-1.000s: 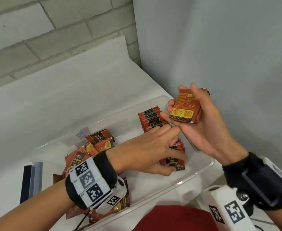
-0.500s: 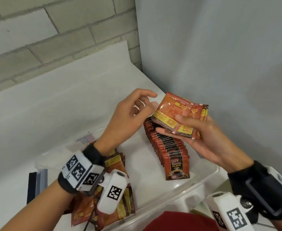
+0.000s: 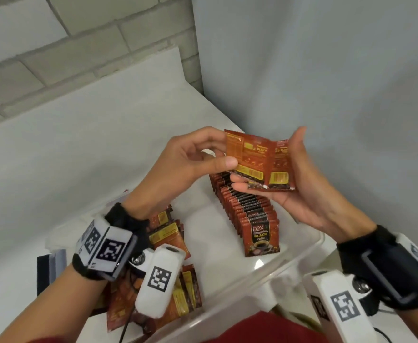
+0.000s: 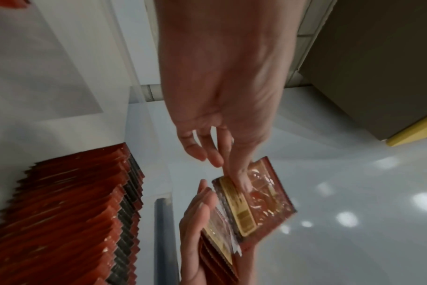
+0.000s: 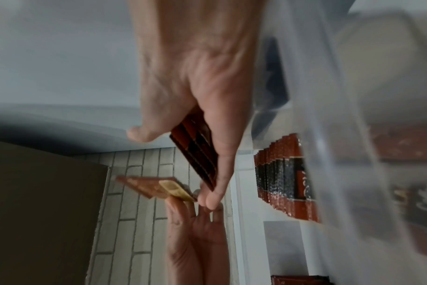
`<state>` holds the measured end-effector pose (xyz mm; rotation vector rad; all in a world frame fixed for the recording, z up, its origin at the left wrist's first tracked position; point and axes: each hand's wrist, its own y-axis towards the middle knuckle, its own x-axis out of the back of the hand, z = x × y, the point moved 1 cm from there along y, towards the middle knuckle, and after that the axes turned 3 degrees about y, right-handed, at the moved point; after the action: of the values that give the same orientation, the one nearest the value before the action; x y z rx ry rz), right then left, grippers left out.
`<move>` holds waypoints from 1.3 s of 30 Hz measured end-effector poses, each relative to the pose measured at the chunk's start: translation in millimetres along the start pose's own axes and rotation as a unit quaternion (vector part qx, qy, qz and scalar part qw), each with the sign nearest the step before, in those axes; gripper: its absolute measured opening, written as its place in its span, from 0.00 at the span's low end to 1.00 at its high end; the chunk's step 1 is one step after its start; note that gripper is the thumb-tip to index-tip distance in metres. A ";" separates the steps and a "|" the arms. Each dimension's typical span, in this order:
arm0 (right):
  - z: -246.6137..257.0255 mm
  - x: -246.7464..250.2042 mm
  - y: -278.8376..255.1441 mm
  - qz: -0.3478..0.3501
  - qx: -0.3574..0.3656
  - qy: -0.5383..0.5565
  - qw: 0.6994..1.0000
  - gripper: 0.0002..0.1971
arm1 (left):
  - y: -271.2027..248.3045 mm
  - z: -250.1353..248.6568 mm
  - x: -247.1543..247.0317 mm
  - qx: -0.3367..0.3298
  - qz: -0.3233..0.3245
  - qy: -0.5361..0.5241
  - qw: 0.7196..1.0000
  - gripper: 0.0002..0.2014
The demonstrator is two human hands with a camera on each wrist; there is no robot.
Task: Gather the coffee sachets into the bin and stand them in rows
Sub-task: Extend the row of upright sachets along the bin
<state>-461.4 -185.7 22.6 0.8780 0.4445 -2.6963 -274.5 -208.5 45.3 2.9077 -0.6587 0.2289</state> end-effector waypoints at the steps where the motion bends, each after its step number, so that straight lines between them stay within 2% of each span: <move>1: 0.7 0.6 -0.1 -0.005 -0.003 0.006 1.000 0.42 | -0.2 0.6 -0.3 -0.013 0.007 -0.006 1.000 0.08; 6: 4.3 2.9 -5.3 0.012 -0.010 -0.025 1.000 0.22 | 0.4 6.6 -5.3 -0.035 0.046 -0.042 0.997 0.05; 9: 4.3 4.1 -6.9 0.021 -0.001 -0.035 0.999 0.25 | 2.1 10.6 -6.7 -0.036 0.040 -0.017 0.998 0.07; 12: 1.9 5.5 -5.5 0.008 0.020 -0.019 1.000 0.27 | 5.3 14.6 -5.5 -0.032 0.002 0.009 0.999 0.12; 16: -0.4 7.7 -3.7 -0.011 0.043 -0.023 0.999 0.23 | 7.0 14.4 -3.9 0.032 -0.037 -0.017 0.999 0.16; 18: -0.8 7.5 -2.8 -0.020 0.048 -0.032 0.998 0.21 | 7.4 14.3 -1.5 0.039 -0.020 -0.035 0.998 0.22; 20: -1.2 6.9 -2.1 -0.028 0.054 -0.045 0.997 0.21 | 6.8 14.9 1.8 0.038 0.020 -0.060 0.997 0.32; 22: -1.7 6.2 -1.5 -0.033 0.063 -0.056 0.996 0.23 | 6.7 16.2 3.1 0.036 0.056 -0.057 0.996 0.36; 24: -1.9 6.9 -1.0 -0.034 0.074 -0.050 0.995 0.25 | 7.7 16.2 1.9 0.027 0.057 -0.032 0.998 0.32; 27: -1.7 7.9 -0.7 -0.013 0.084 -0.030 0.996 0.27 | 8.7 15.6 0.5 0.010 0.045 -0.015 0.999 0.22; 30: -1.9 6.6 -0.2 0.005 0.092 -0.022 0.995 0.26 | 7.7 14.5 3.8 -0.001 0.055 -0.016 0.998 0.18; 32: -2.2 6.3 -0.1 -0.004 0.105 0.009 0.994 0.23 | 5.1 12.3 7.3 -0.005 0.085 0.010 0.996 0.16; 34: -1.1 6.9 0.4 -0.032 0.118 0.057 0.991 0.23 | 1.7 10.1 4.3 0.000 0.152 0.072 0.986 0.16; 37: -0.5 7.3 0.2 -0.058 0.121 0.081 0.988 0.16 | -4.4 10.2 -14.5 -0.027 0.300 0.188 0.935 0.17; 39: -0.1 6.8 0.4 -0.064 0.119 0.065 0.989 0.14 | -6.9 15.6 -29.9 -0.058 0.363 0.241 0.898 0.17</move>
<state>-466.5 -187.2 18.3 1.1302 0.2146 -2.8628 -296.3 -192.7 23.9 2.2094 -1.5383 0.9118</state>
